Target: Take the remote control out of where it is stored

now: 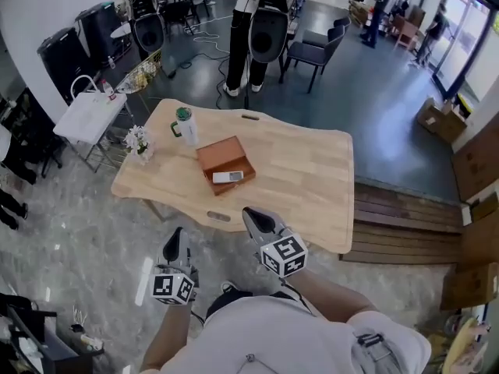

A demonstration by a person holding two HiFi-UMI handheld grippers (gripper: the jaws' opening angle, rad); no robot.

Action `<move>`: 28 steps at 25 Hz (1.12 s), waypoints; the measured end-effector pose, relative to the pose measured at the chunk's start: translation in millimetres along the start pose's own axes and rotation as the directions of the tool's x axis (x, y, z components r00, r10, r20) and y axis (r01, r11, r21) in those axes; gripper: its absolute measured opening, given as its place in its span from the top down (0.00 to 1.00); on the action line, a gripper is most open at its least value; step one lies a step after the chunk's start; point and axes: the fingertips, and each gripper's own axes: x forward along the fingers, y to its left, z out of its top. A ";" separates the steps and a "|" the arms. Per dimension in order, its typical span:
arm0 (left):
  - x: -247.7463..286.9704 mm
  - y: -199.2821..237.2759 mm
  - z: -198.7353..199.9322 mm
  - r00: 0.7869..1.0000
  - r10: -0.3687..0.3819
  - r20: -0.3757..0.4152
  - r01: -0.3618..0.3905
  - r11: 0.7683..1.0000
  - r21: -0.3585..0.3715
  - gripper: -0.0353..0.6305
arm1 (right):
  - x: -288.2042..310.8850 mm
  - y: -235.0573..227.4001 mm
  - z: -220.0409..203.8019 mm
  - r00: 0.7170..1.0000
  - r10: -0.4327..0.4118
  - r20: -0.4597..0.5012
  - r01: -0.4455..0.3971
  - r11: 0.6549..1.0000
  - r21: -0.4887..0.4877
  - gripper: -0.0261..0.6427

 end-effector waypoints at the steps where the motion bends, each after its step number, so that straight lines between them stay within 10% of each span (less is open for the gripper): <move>1: 2.7 8.7 1.7 1.000 -0.008 -0.002 0.008 1.000 -0.004 0.95 | 7.0 2.1 0.4 1.000 -0.009 -0.004 0.009 1.000 0.013 0.92; 13: 45.6 75.7 -13.9 0.997 -0.063 -0.044 0.061 0.997 -0.040 0.95 | 65.9 -11.6 -10.1 0.995 -0.096 -0.032 0.098 0.993 0.062 0.92; 28: 174.6 162.7 -5.1 0.996 0.050 -0.079 -0.051 0.999 -0.012 0.95 | 229.8 -117.0 4.8 0.994 0.012 -0.112 -0.001 0.995 0.099 0.92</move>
